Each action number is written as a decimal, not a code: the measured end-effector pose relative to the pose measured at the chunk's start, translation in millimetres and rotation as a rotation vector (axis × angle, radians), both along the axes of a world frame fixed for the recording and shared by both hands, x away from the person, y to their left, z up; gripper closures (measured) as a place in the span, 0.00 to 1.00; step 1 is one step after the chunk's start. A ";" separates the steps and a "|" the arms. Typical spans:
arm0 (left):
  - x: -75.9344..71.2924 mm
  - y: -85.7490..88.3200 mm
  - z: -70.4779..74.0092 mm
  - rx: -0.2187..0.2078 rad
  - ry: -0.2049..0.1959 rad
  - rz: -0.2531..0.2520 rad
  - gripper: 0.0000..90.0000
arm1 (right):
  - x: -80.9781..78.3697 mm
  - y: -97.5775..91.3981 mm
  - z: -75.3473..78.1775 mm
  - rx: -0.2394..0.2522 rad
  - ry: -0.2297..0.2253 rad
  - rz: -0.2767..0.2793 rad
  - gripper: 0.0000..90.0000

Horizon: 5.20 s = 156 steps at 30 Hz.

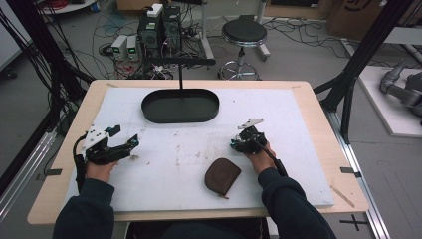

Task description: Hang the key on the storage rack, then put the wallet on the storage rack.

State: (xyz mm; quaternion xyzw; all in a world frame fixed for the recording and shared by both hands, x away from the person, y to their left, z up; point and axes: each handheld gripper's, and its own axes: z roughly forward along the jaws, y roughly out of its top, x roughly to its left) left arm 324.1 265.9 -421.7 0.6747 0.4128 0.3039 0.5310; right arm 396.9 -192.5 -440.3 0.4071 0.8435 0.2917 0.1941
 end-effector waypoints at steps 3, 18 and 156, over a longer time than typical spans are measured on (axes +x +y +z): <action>0.0 0.7 0.1 0.003 0.002 0.000 0.26 | 1.1 -2.7 0.7 0.005 0.009 0.000 0.75; 0.3 3.8 -0.5 -0.002 0.008 0.007 0.26 | 1.2 -17.3 12.7 0.042 0.011 -0.002 0.93; -3.8 11.1 -0.6 -0.043 0.008 0.004 0.24 | -53.6 -34.9 65.1 0.193 -0.173 0.259 0.23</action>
